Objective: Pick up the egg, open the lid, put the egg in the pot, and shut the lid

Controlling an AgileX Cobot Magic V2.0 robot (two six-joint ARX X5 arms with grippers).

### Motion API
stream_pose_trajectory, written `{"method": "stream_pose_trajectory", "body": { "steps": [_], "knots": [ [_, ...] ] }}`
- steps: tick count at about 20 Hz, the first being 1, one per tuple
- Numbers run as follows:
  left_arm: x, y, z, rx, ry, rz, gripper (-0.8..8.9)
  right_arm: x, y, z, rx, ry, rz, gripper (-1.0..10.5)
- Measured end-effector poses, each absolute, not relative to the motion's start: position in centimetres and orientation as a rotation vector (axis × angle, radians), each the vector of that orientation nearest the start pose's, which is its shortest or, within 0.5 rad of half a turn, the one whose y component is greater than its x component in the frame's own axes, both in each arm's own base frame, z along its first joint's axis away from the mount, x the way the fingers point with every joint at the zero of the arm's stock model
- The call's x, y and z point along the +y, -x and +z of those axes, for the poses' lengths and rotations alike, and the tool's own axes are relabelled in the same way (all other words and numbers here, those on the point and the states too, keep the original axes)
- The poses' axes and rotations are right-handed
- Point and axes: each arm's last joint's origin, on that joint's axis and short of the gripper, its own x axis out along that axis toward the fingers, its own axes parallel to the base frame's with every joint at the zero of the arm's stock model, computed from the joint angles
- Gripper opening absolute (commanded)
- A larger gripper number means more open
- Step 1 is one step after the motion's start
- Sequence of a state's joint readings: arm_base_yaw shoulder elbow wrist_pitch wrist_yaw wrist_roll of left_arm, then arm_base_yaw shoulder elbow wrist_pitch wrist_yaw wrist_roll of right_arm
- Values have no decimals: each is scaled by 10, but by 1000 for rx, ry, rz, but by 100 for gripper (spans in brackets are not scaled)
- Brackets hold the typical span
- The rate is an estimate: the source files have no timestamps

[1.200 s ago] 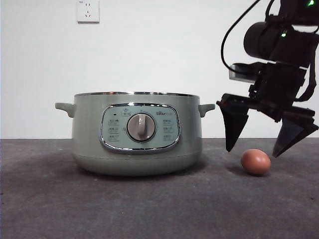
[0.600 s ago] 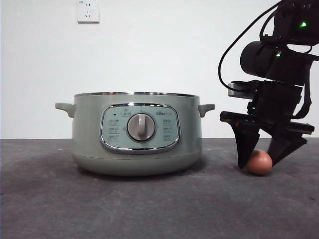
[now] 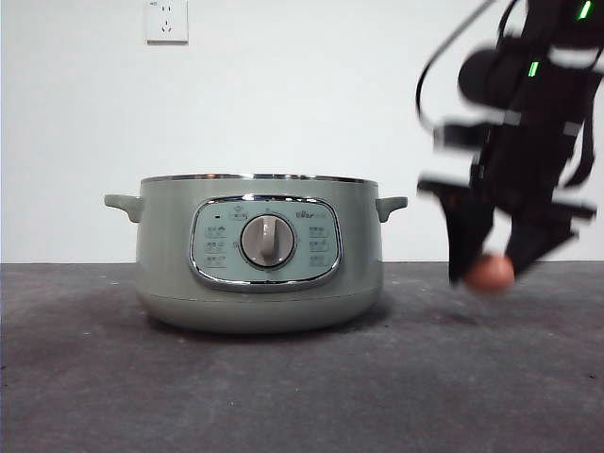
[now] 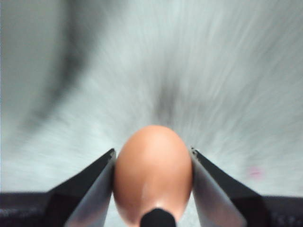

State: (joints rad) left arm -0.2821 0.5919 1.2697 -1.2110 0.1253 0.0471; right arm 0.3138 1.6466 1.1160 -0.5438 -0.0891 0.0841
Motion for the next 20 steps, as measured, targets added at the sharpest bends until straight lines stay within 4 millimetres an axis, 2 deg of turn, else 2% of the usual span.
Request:
{"method": "stream_pose_trajectory", "body": {
  "steps": [2, 4, 6, 8, 11, 13, 15, 18, 20],
  "knots": [
    [-14, -35, 402, 526, -87, -410, -8, 103, -300, 249, 964, 28, 336, -16],
    [-14, -36, 402, 530, -88, -411, -8, 111, -295, 286, 845, 25, 378, -17],
    [-15, -38, 402, 536, -87, -413, -8, 130, -295, 316, 753, 33, 440, -17],
    [-15, -38, 402, 539, -87, -416, -8, 158, -298, 344, 670, 52, 525, -17],
    [-15, -38, 401, 551, -88, -416, -8, 200, -311, 367, 606, 87, 620, -17],
    [-15, -37, 400, 561, -88, -418, -8, 225, -325, 367, 620, 119, 661, -17],
    [-15, -37, 400, 562, -89, -418, -8, 247, -342, 357, 666, 157, 680, -17],
    [-15, -37, 400, 563, -89, -418, -8, 271, -369, 325, 757, 203, 684, -17],
    [-15, -37, 400, 567, -89, -418, -8, 280, -381, 298, 827, 227, 679, -17]
  ]
}}
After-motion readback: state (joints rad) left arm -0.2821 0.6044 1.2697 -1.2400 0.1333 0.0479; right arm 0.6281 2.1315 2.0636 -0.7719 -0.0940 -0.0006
